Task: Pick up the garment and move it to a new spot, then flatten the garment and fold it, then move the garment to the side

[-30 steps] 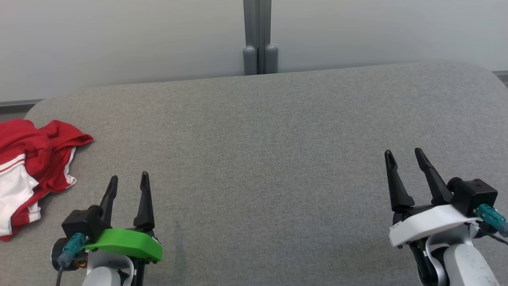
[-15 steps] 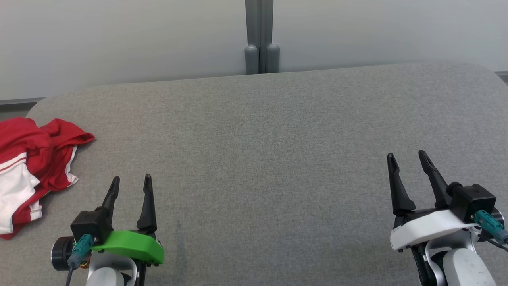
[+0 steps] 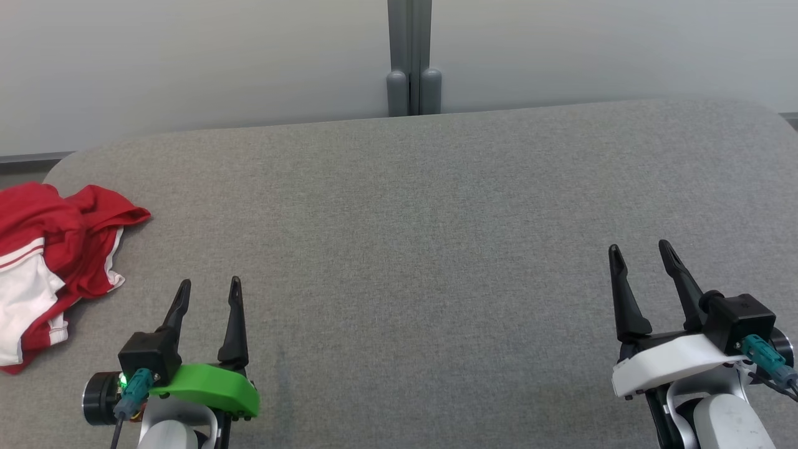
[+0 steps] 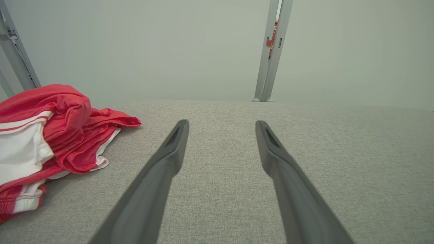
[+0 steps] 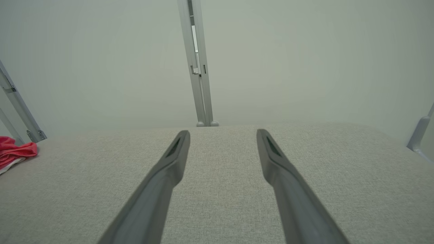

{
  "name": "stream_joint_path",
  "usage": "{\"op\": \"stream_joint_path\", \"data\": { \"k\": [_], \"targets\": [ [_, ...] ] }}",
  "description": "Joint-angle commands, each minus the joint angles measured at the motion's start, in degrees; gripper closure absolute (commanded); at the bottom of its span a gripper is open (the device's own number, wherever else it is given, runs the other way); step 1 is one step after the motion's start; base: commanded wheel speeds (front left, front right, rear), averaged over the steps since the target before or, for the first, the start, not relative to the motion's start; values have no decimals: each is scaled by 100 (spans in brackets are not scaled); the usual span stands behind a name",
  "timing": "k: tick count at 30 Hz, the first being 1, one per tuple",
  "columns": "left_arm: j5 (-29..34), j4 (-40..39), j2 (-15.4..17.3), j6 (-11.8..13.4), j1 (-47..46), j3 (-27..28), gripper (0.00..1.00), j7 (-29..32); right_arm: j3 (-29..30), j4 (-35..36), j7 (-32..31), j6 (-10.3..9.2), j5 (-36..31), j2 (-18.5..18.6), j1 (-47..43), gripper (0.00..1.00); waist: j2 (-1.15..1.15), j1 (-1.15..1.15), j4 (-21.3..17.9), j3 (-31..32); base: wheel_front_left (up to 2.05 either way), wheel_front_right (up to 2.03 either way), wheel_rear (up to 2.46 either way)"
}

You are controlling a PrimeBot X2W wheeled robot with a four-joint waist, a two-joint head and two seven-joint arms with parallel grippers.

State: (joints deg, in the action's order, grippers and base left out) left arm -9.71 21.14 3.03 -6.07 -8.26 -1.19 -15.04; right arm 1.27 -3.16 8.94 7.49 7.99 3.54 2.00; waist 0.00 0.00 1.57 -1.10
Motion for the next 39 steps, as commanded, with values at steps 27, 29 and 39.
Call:
{"op": "stream_joint_path", "data": {
  "k": [27, 29, 39],
  "targets": [
    [-41, -38, 17, 191, -165, 209, 0, -19, -113, 130, -156, 0, 66, 35, -29, 0, 0, 0, 1806, -53, 0, 0, 0],
    [-27, -53, 25, 197, -143, 248, 0, -19, -167, 132, -159, 0, 86, 27, -17, 0, 0, 0, 2011, -50, 0, 0, 0],
    [-61, -138, 41, 205, -67, 502, 0, -19, -355, 81, -155, -1, 99, 95, 72, 0, 0, 0, 2750, -64, 0, 0, 0]
  ]
}}
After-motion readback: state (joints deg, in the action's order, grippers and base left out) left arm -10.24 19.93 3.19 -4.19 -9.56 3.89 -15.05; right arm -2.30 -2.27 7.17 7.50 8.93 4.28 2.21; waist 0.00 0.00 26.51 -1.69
